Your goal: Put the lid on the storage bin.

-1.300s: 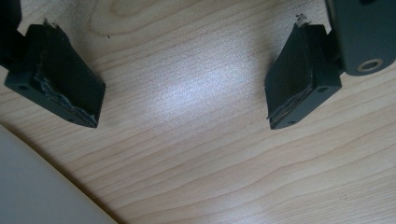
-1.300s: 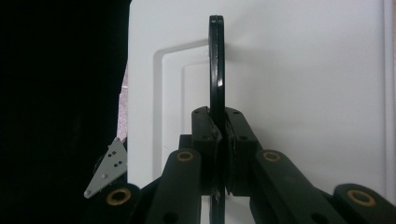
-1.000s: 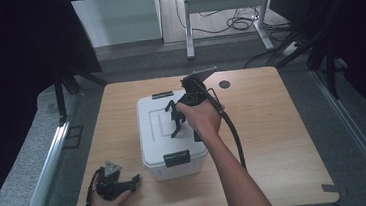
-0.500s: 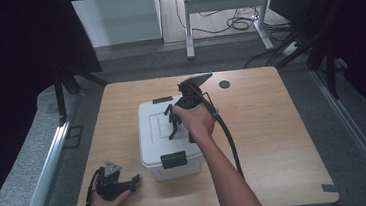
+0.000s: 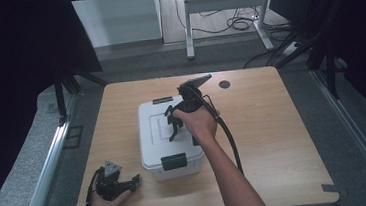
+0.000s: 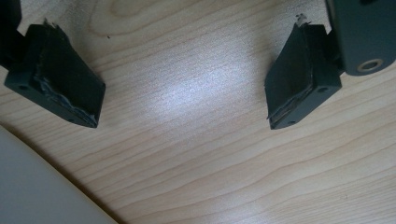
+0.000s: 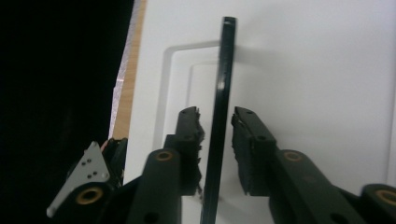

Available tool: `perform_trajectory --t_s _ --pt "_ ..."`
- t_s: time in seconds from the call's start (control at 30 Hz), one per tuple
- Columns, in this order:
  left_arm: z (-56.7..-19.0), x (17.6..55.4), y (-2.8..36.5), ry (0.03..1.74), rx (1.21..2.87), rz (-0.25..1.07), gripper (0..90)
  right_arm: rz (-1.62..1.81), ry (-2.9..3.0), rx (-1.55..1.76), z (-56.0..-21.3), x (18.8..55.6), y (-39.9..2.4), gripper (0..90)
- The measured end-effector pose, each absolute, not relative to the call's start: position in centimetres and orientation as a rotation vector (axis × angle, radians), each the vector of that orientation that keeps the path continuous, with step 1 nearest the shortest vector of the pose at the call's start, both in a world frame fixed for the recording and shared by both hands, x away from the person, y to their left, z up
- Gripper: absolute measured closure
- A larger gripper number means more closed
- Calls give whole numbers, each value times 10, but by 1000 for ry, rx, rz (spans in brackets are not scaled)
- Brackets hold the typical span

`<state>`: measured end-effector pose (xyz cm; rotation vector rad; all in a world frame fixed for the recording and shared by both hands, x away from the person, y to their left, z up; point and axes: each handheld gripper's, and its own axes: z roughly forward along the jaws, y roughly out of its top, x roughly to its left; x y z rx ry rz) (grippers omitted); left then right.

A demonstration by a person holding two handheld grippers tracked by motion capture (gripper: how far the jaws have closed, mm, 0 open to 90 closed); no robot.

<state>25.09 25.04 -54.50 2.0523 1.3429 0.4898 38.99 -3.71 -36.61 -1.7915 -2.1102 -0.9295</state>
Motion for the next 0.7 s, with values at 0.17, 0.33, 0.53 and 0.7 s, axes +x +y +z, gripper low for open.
perform_trajectory --t_s 0.17,0.33,0.53,0.7 --pt "-545 251 250 1342 2052 490 121 -1143 -2254 -1658 -360 379 -47 464" --pt "-545 251 250 1343 2052 490 121 -1243 -2308 -1590 -358 370 -63 434" --pt "-545 251 250 1341 2053 490 120 -1327 -2291 -1548 -362 358 -93 434" --pt "-545 251 250 1341 2053 490 120 -1358 -2266 -1556 -370 347 -118 427"
